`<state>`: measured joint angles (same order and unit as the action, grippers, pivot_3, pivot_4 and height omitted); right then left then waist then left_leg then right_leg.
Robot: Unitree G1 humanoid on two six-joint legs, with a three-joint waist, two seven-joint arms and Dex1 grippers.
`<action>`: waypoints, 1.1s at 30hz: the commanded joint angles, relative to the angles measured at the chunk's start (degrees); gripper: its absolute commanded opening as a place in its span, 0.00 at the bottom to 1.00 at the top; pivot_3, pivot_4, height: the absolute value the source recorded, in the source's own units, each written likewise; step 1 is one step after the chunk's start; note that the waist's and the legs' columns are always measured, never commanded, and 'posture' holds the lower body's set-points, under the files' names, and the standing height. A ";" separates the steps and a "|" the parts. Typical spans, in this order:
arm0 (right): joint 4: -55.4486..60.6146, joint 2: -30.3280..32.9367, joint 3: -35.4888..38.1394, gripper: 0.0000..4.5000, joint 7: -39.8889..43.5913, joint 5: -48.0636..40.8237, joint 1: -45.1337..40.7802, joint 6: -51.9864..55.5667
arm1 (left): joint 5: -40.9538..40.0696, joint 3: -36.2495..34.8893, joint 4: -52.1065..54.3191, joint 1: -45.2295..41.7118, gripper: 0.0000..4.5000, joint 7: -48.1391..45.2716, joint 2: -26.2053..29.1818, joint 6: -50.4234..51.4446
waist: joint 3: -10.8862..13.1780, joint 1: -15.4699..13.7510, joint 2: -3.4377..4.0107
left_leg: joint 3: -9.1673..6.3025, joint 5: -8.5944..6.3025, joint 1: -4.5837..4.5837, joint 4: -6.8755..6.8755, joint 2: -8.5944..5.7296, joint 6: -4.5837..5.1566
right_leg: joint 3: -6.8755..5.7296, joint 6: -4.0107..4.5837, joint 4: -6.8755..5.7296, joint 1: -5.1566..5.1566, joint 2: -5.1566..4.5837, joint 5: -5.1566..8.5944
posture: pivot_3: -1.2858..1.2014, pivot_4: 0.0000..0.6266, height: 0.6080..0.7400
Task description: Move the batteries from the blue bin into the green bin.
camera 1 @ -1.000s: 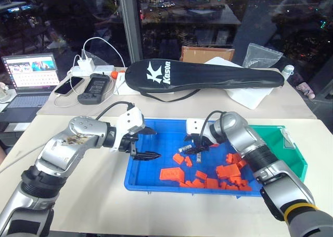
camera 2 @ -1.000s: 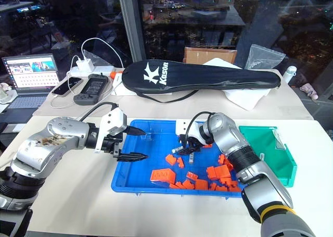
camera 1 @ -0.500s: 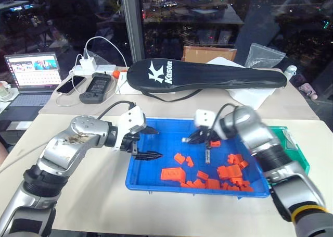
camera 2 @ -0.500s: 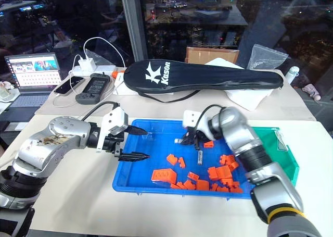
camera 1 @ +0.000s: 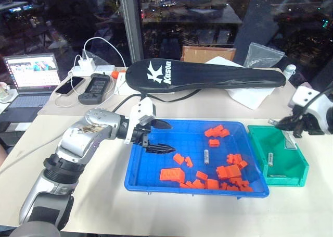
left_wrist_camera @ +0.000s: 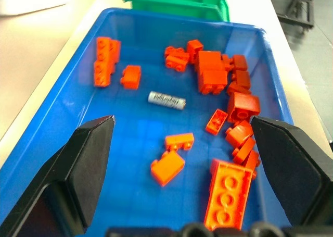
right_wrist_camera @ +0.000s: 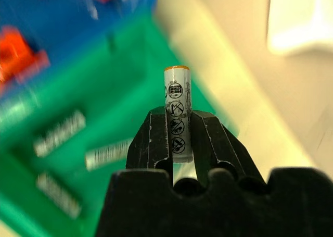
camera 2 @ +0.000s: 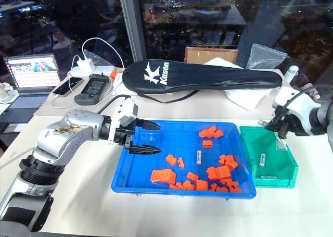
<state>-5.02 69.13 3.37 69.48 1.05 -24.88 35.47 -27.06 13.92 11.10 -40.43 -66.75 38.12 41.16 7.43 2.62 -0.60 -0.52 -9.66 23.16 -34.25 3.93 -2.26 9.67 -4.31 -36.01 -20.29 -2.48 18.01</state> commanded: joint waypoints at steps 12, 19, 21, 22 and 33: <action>7.15 0.79 -2.10 0.71 -2.96 -0.89 0.28 -2.20 | 0.75 -1.27 2.46 1.00 1.00 0.49 1.83 -0.40 | 0.00 -0.19 0.11 | 0.00 0.00 0.06 -0.08 -0.01 0.00 | 0.00 -0.02 0.01 0.01 -0.01 0.01 | 0.52 0.24 0.85; 21.31 -9.54 -7.13 0.71 -1.08 -10.38 -9.54 4.71 | 0.30 -1.75 3.31 1.94 1.00 1.58 2.28 0.07 | 0.02 0.35 0.12 | -0.02 0.00 0.00 0.02 0.02 0.00 | 0.00 -0.03 -0.02 -0.01 0.02 0.02 | 0.52 0.24 0.85; 22.26 -12.96 -10.73 0.71 -1.92 -9.75 -9.31 4.11 | 0.42 -1.62 3.29 1.87 1.00 1.72 2.21 0.06 | 0.03 0.15 0.00 | -0.07 0.00 0.01 0.01 0.01 0.00 | -0.02 -0.03 -0.02 0.00 0.03 0.02 | 0.52 0.24 0.85; 21.65 -14.47 -12.15 0.71 -2.44 -9.25 -8.88 3.19 | 0.51 -1.53 3.23 1.81 1.00 1.74 2.21 0.00 | 0.03 -0.02 0.00 | -0.08 0.00 0.04 -0.01 0.01 -0.01 | -0.02 -0.03 -0.01 0.00 0.03 0.02 | 0.52 0.24 0.85; 13.27 -23.00 -16.96 0.82 -5.29 -8.75 -4.89 -2.69 | 0.42 -1.97 4.31 2.87 1.00 2.59 3.31 0.14 | 0.06 -1.72 -0.04 | -0.12 0.00 0.20 -0.22 -0.03 0.00 | -0.07 -0.01 -0.02 -0.02 0.01 0.00 | 0.52 0.24 0.85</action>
<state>7.97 46.19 -14.30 64.31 -7.75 -29.28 34.28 -26.62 13.55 13.05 -37.51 -64.42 40.73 41.50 7.49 0.90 -0.63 -0.64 -9.66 23.35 -34.46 3.91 -2.26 9.60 -4.32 -36.03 -20.30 -2.46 18.01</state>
